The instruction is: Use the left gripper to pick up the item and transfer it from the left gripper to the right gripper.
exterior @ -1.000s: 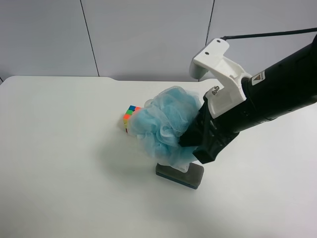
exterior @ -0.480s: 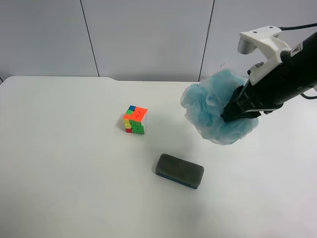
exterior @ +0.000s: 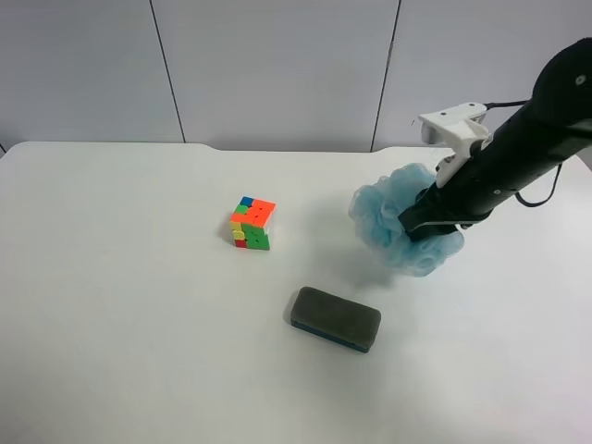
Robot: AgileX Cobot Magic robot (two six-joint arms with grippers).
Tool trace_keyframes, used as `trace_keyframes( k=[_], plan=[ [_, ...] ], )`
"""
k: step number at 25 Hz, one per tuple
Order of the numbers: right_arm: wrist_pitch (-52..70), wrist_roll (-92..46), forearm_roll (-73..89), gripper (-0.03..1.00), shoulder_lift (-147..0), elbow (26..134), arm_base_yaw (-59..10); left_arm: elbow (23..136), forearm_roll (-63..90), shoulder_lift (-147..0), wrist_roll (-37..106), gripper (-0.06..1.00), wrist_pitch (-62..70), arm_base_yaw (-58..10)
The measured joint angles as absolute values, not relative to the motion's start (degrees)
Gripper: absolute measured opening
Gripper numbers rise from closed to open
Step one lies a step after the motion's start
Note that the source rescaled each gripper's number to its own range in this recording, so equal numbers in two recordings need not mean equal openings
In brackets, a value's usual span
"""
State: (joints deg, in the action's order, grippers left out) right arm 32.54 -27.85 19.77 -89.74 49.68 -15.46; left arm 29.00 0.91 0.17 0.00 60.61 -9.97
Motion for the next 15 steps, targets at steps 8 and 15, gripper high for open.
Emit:
trace_keyframes(
  k=[8,15],
  plan=[
    [22.2,-27.8,16.9,0.00,-97.7,49.7,-15.4,29.0,0.9,0.2,0.0,1.00,60.6,-10.0],
    [20.7,-27.0,16.8,0.09,-100.3,49.8,-15.4,29.0,0.9,0.2,0.0,1.00,60.6,-10.0]
  ],
)
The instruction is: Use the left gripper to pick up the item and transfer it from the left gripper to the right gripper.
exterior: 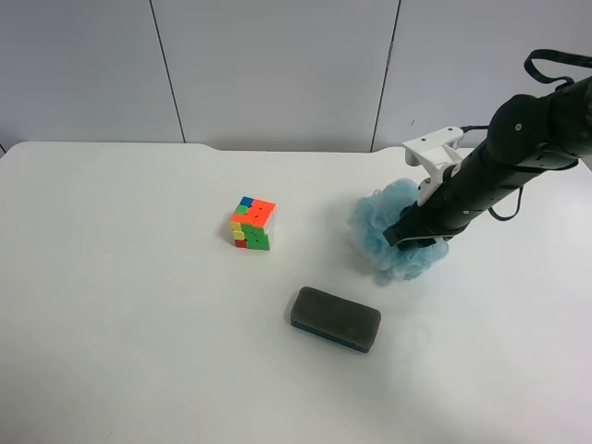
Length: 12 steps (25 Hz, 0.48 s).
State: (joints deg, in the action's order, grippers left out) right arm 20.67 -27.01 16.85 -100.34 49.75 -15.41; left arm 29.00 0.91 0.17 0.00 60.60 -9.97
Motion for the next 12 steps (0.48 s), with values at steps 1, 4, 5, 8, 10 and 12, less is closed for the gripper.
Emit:
trace_keyframes(
  k=[1,4,5,8,10,12],
  plan=[
    [20.7,-26.4,16.8,0.24,-100.3,49.8,-15.4,29.0,0.9,0.2,0.0,1.00,60.6,-10.0],
    [20.7,-24.2,16.8,0.78,-100.3,49.8,-15.4,29.0,0.9,0.2,0.0,1.00,60.6,-10.0],
    [20.7,-23.9,16.8,0.86,-100.3,49.8,-15.4,29.0,0.9,0.2,0.0,1.00,60.6,-10.0],
    [21.0,-23.4,16.4,0.97,-100.3,49.8,-15.4,29.0,0.9,0.2,0.0,1.00,60.6,-10.0],
    [22.3,-23.3,16.2,0.99,-99.9,49.8,-15.4,29.0,0.9,0.2,0.0,1.00,60.6,-10.0],
    [24.6,-23.3,16.0,1.00,-98.4,49.8,-15.4,29.0,0.9,0.2,0.0,1.00,60.6,-10.0]
  ],
)
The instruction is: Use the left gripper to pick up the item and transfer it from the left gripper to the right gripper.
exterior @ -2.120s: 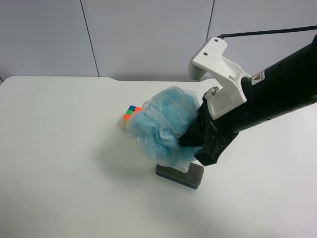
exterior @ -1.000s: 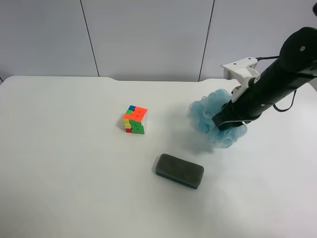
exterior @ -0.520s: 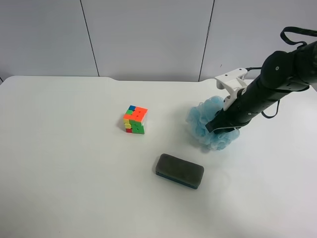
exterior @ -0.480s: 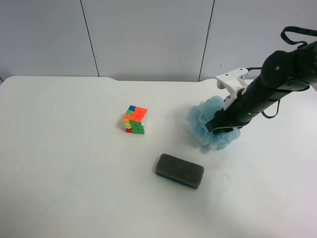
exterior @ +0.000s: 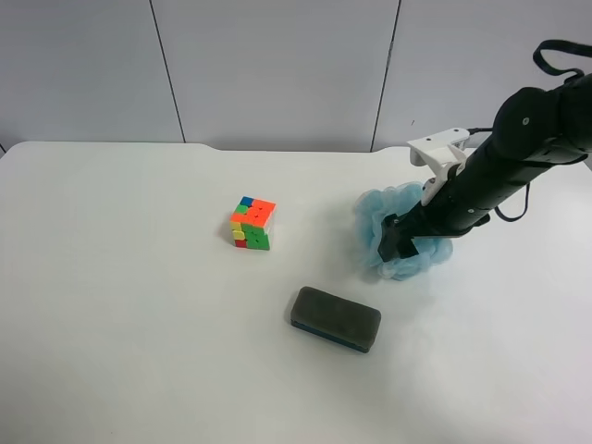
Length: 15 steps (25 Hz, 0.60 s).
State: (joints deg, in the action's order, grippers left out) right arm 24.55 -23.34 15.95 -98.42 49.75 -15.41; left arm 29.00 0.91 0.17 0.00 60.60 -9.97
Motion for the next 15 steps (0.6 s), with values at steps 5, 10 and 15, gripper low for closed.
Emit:
trace_keyframes(
  k=[5,10,15],
  plan=[
    [32.1,-23.3,15.6,1.00,-90.7,49.8,-15.4,29.0,0.9,0.2,0.0,1.00,60.6,-10.0],
    [38.8,-23.3,15.4,1.00,-81.0,49.9,-15.4,29.0,0.9,0.2,0.0,1.00,60.6,-10.0],
    [46.5,-22.5,15.3,1.00,-70.7,49.9,-15.4,29.0,0.9,0.2,0.0,1.00,60.6,-10.0]
  ],
)
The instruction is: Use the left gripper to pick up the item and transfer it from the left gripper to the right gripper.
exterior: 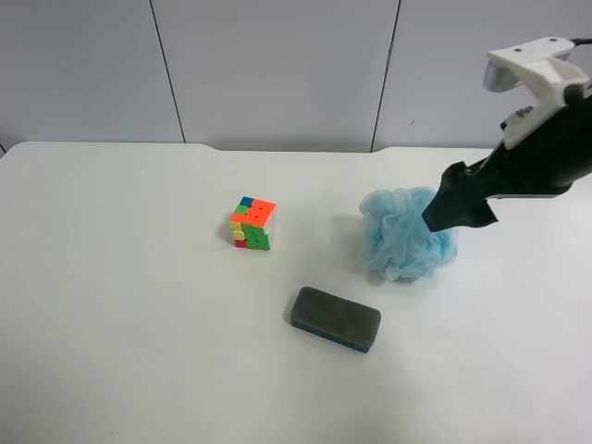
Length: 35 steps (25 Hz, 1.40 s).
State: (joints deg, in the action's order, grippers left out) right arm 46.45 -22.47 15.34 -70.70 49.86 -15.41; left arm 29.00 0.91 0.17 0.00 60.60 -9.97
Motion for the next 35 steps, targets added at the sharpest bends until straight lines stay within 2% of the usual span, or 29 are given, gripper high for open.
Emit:
trace_keyframes(
  k=[14,22,35],
  plan=[
    [67.5,-13.0,15.3,1.00,-42.6,48.4,-15.4,29.0,0.9,0.2,0.0,1.00,60.6,-10.0],
    [68.5,-11.7,15.3,1.00,-24.8,36.9,-15.4,29.0,0.9,0.2,0.0,1.00,60.6,-10.0],
    [64.6,-8.8,7.6,1.00,-2.2,31.4,-15.4,29.0,0.9,0.2,0.0,1.00,60.6,-10.0]
  ],
)
